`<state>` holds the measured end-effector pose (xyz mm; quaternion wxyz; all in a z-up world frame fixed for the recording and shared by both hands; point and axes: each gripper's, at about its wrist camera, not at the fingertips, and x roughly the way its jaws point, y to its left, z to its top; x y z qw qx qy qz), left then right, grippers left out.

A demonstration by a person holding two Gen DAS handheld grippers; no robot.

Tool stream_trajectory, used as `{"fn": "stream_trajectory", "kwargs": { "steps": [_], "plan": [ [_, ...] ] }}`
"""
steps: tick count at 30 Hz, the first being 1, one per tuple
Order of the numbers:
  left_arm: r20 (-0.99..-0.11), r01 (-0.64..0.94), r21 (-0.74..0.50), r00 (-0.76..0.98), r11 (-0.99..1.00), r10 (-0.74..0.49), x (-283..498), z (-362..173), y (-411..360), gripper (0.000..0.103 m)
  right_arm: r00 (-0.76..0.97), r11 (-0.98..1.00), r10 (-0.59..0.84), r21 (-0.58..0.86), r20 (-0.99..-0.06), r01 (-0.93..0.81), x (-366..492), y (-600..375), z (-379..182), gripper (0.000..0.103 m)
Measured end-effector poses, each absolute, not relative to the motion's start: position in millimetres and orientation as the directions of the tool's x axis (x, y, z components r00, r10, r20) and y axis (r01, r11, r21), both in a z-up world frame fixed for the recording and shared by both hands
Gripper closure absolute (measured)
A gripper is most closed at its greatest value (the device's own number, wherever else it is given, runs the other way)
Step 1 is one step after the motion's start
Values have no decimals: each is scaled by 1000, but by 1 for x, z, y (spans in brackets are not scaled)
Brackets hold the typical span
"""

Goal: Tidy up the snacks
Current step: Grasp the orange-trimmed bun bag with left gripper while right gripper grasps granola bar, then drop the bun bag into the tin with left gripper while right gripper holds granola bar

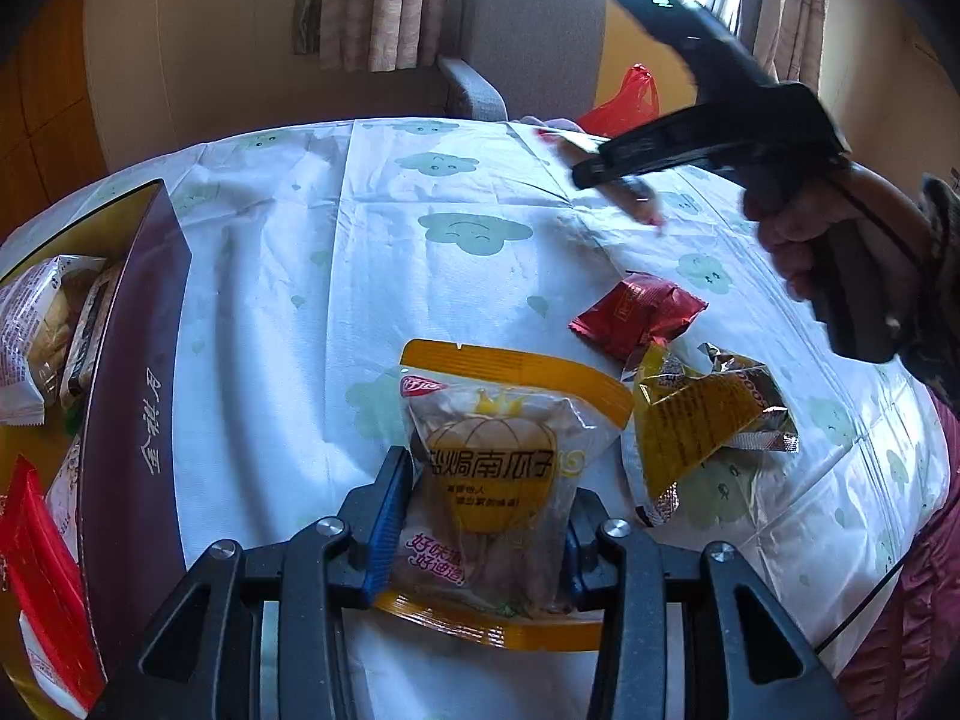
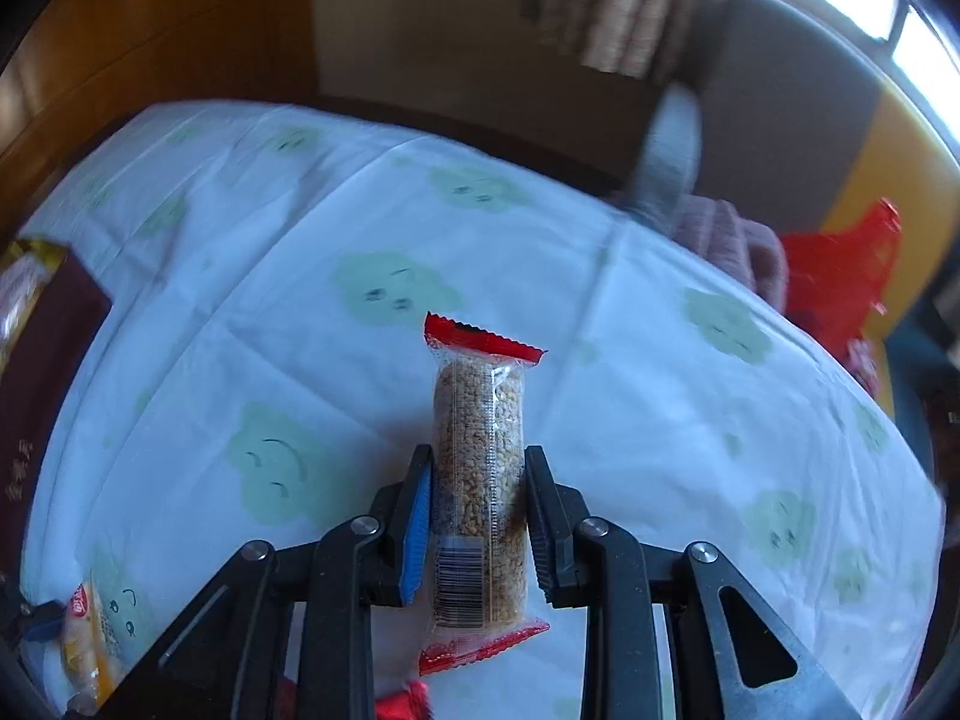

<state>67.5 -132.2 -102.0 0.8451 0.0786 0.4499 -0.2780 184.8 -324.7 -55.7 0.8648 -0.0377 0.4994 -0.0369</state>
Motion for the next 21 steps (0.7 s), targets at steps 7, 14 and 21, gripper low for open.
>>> {"fn": "stream_trajectory", "kwargs": {
  "steps": [7, 14, 21],
  "plan": [
    [-804, 538, -103, 450, 837, -389, 65, -101, -133, 60, 450, 980, -116, -28, -885, 199, 112, -373, -48, 74],
    [-820, 539, -77, 445, 839, -361, 67, -96, -138, 64, 445, 958, -95, 40, -890, 284, 24, -364, -63, 74],
    [-765, 549, -126, 477, 826, -433, 48, -47, -108, 64, 472, 948, -133, 27, -871, 318, -2, -354, -79, 74]
  ]
}}
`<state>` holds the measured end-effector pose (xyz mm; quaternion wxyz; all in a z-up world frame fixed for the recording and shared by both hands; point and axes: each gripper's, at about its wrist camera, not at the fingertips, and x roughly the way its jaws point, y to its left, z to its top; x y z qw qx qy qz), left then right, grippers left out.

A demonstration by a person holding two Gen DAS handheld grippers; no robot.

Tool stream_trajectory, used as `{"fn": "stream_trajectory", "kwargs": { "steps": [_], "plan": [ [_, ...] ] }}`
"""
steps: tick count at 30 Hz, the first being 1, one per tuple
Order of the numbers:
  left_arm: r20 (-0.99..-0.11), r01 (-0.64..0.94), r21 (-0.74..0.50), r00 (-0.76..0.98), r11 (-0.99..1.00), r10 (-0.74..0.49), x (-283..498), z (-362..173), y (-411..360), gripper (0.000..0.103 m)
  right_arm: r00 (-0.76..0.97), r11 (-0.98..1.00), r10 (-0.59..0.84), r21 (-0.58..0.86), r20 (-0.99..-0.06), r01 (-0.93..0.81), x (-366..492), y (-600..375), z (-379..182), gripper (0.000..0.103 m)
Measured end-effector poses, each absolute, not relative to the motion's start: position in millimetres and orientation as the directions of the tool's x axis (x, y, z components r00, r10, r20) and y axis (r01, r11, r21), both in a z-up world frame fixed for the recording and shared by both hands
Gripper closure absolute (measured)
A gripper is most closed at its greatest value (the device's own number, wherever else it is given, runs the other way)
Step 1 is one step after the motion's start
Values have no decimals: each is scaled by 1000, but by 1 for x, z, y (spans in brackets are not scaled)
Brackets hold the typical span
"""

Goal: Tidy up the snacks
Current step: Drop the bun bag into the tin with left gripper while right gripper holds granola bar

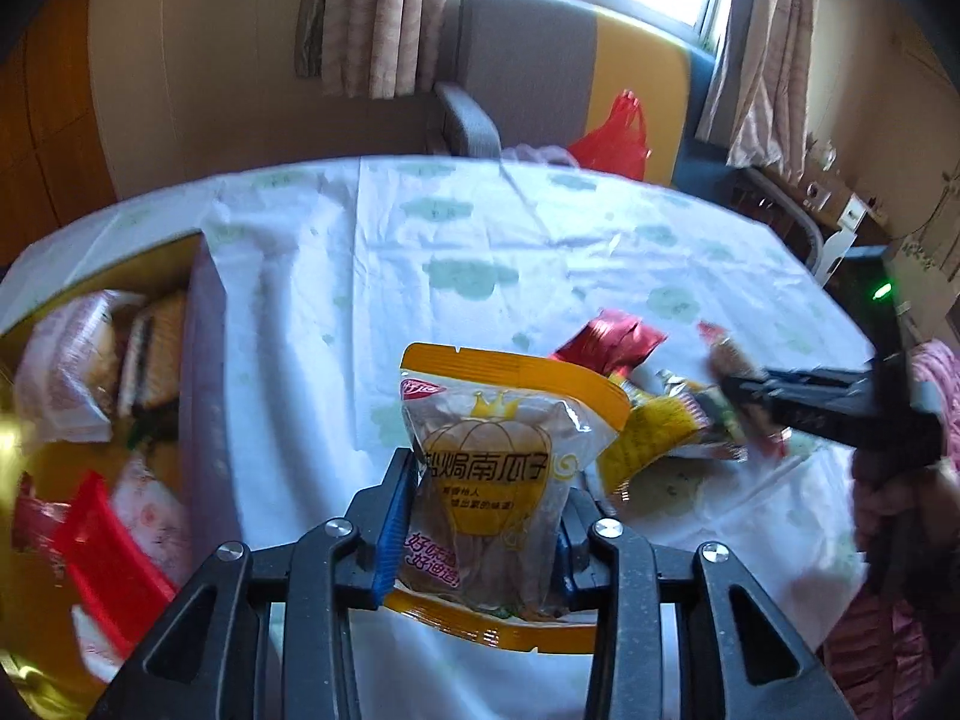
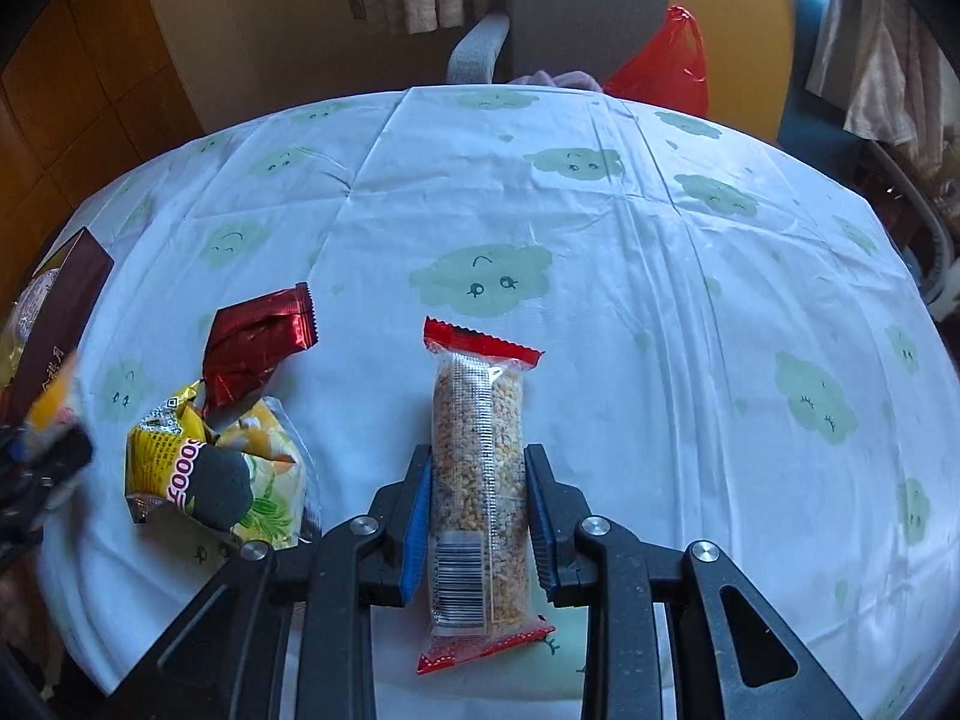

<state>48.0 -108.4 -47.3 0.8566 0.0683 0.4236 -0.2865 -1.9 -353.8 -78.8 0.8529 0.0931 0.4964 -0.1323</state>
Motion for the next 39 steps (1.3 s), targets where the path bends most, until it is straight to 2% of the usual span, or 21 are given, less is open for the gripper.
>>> {"fn": "stream_trajectory", "kwargs": {
  "steps": [3, 6, 14, 17, 22, 29, 33, 39],
  "plan": [
    [-729, 518, -132, 527, 845, -437, 48, -18, -78, 64, 477, 949, -157, 1, -865, 315, 2, -350, -81, 73],
    [-721, 432, -139, 573, 891, -390, 62, 1, -33, 64, 481, 950, -160, -2, -862, 313, 0, -349, -81, 73],
    [-772, 115, -36, 627, 993, -101, 129, -1, 102, 64, 492, 950, -175, -15, -853, 313, -2, -347, -82, 73],
    [-795, 56, 4, 606, 998, -31, 155, -15, 127, 64, 492, 949, -179, -17, -852, 316, -2, -346, -81, 73],
    [-818, 32, -9, 574, 999, -26, 193, -34, 138, 63, 489, 945, -191, -25, -851, 325, -2, -344, -81, 73],
    [-835, 45, -57, 545, 997, -72, 233, -52, 122, 56, 488, 940, -201, -27, -849, 341, -1, -342, -81, 73],
    [-829, -1, -95, 554, 995, -79, 227, -46, 121, 53, 490, 938, -208, -30, -847, 346, -2, -341, -81, 73],
    [-796, -56, -61, 605, 997, -15, 183, -29, 115, 53, 501, 934, -219, -33, -837, 355, -4, -339, -81, 72]
  ]
}}
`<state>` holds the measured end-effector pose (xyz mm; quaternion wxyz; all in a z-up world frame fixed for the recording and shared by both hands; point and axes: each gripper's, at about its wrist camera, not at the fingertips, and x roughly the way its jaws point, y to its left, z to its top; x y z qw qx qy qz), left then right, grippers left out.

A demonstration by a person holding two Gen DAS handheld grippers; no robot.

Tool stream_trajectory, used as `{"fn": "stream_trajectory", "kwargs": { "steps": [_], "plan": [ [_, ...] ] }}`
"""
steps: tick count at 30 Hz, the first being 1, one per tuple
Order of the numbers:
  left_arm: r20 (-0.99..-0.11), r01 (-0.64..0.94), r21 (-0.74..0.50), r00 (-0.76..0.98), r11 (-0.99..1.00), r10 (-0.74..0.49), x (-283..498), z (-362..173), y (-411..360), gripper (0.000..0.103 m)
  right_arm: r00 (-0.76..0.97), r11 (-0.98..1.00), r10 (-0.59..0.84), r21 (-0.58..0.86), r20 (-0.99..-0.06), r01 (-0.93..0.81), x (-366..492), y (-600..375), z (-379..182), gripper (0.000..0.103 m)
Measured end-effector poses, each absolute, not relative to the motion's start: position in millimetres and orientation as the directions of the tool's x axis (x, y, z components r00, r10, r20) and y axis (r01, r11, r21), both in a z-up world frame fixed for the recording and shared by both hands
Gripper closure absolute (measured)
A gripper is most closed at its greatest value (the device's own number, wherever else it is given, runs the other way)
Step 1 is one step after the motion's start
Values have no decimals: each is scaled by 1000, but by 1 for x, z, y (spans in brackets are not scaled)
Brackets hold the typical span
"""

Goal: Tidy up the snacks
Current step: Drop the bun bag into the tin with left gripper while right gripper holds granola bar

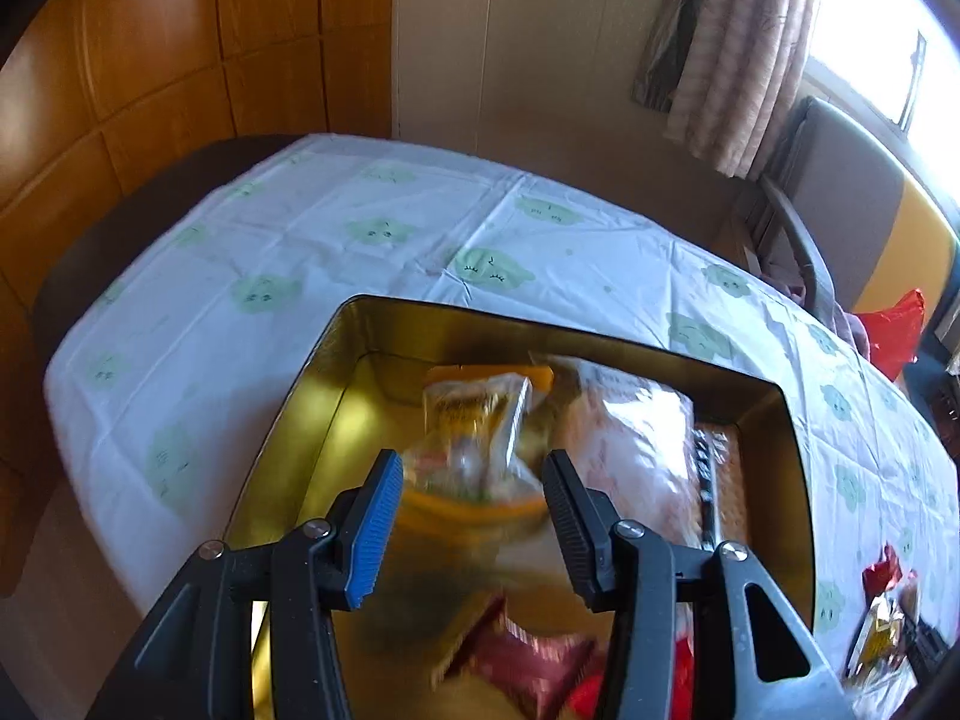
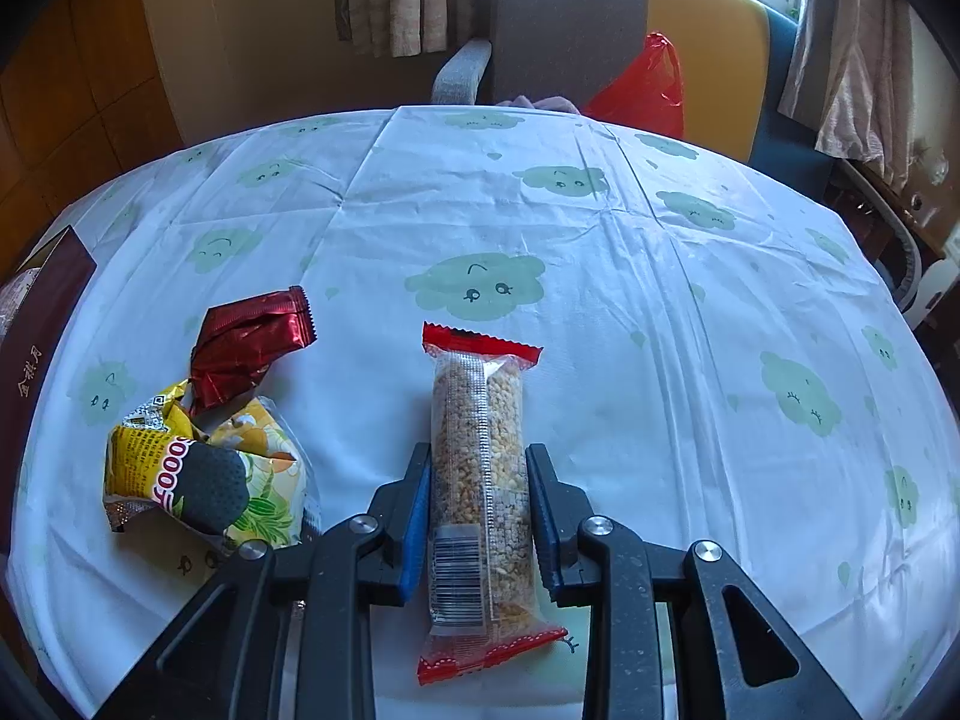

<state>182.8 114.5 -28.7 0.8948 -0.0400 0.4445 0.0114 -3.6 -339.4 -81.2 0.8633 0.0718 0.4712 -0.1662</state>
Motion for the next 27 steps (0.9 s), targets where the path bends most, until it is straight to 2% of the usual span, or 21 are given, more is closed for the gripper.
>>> {"fn": "stream_trajectory", "kwargs": {
  "steps": [13, 27],
  "plan": [
    [-758, 8, -47, 651, 999, -41, 95, -14, 85, 53, 518, 931, -230, -32, -824, 363, -8, -338, -80, 72],
    [-763, 81, -45, 641, 996, -87, 57, -19, 65, 53, 528, 926, -239, -27, -815, 377, -11, -337, -79, 72]
  ]
}}
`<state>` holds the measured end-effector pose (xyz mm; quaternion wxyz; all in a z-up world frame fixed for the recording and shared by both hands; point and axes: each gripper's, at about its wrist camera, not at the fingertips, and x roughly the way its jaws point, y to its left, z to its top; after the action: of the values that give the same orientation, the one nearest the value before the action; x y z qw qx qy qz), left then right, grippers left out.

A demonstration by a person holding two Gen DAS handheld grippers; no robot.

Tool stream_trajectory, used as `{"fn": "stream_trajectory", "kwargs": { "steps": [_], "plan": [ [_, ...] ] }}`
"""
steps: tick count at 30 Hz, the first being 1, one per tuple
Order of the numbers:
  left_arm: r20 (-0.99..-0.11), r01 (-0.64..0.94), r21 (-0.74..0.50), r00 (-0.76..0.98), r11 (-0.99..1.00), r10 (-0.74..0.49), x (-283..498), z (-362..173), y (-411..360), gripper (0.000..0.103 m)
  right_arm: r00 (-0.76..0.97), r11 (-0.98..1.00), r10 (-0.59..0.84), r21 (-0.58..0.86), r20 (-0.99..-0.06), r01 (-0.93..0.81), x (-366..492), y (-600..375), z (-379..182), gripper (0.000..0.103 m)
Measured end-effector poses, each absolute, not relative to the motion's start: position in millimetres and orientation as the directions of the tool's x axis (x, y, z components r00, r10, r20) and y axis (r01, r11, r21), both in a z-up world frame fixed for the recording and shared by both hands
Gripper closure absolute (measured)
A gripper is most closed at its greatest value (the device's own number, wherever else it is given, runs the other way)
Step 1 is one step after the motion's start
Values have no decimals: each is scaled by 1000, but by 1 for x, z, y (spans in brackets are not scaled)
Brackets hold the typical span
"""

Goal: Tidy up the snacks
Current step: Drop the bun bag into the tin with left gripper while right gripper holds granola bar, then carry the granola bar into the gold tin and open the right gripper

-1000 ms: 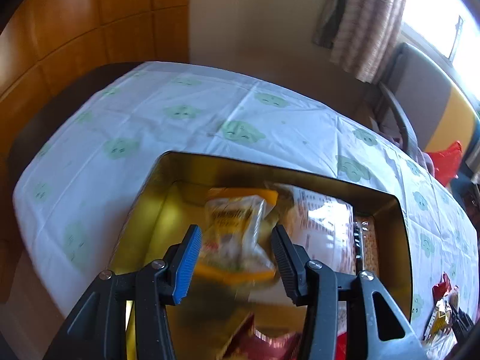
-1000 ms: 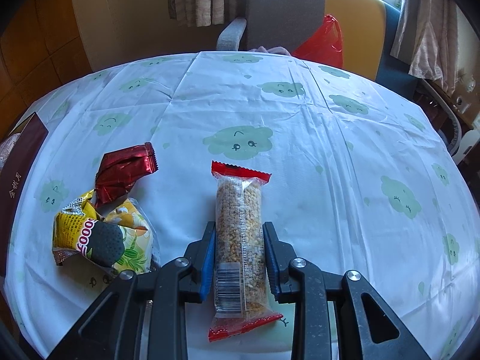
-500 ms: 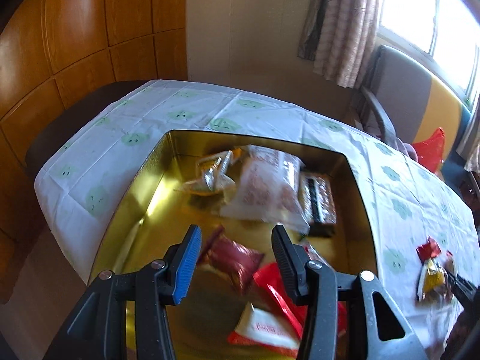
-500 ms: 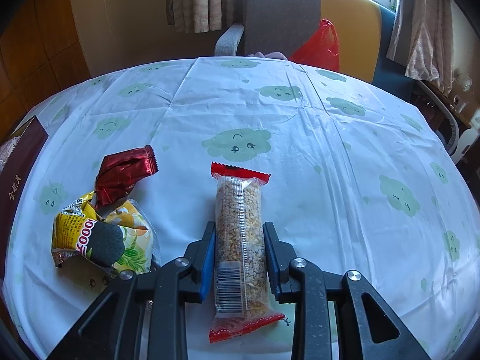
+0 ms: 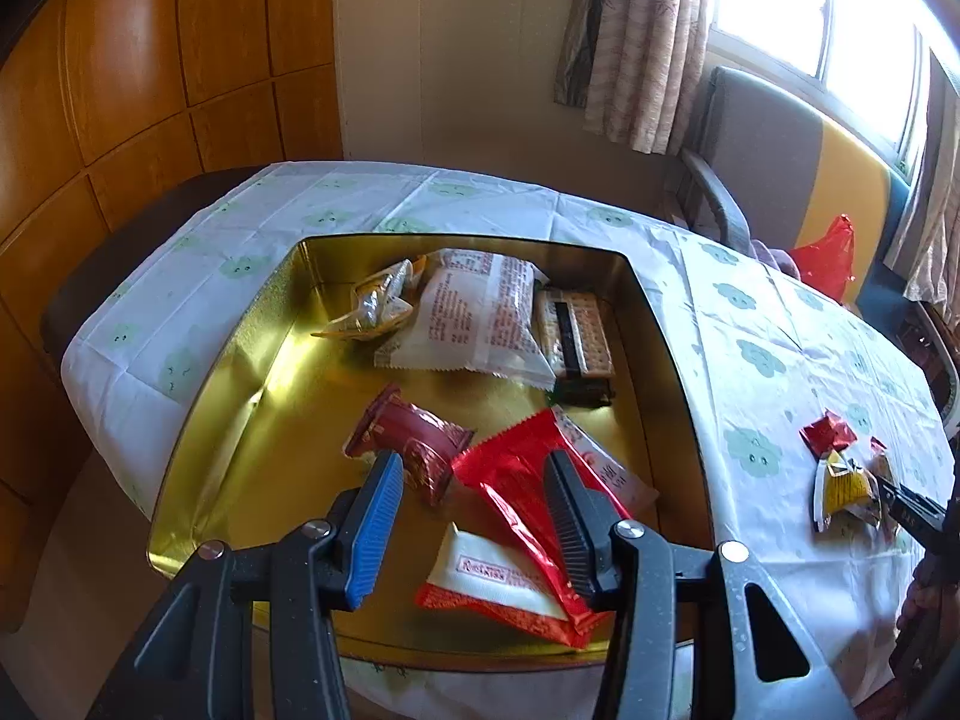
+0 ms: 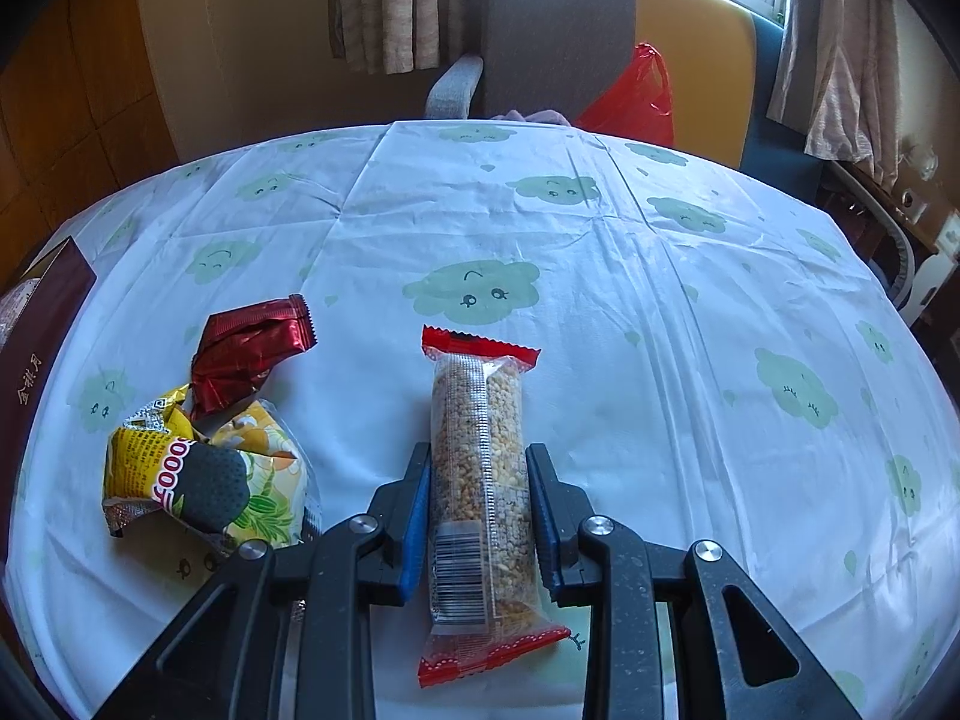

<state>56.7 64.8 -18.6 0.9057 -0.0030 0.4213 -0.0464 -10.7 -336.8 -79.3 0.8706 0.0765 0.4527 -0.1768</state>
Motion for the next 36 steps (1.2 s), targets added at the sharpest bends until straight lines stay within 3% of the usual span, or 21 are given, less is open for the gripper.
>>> {"fn": "stream_trajectory", "kwargs": {
  "steps": [10, 17, 25, 32, 36],
  "plan": [
    [-759, 92, -28, 646, 995, -82, 47, -25, 63, 53, 531, 902, -223, 34, -818, 430, -15, -344, -72, 74],
    [-764, 72, -40, 641, 997, -77, 47, -30, 71, 53, 598, 904, -187, 102, -779, 416, -20, -333, -36, 74],
    [-748, 17, -43, 662, 999, -44, 47, -28, 87, 53, 656, 966, 54, 206, -752, 157, 11, -242, -3, 73],
    [-740, -16, -51, 672, 999, -27, 47, -28, 100, 53, 604, 954, 278, 285, -747, -87, 50, -138, 0, 73],
    [-740, -18, -53, 672, 998, -27, 47, -30, 103, 53, 566, 941, 335, 295, -753, -163, 73, -88, -2, 73]
  ]
}}
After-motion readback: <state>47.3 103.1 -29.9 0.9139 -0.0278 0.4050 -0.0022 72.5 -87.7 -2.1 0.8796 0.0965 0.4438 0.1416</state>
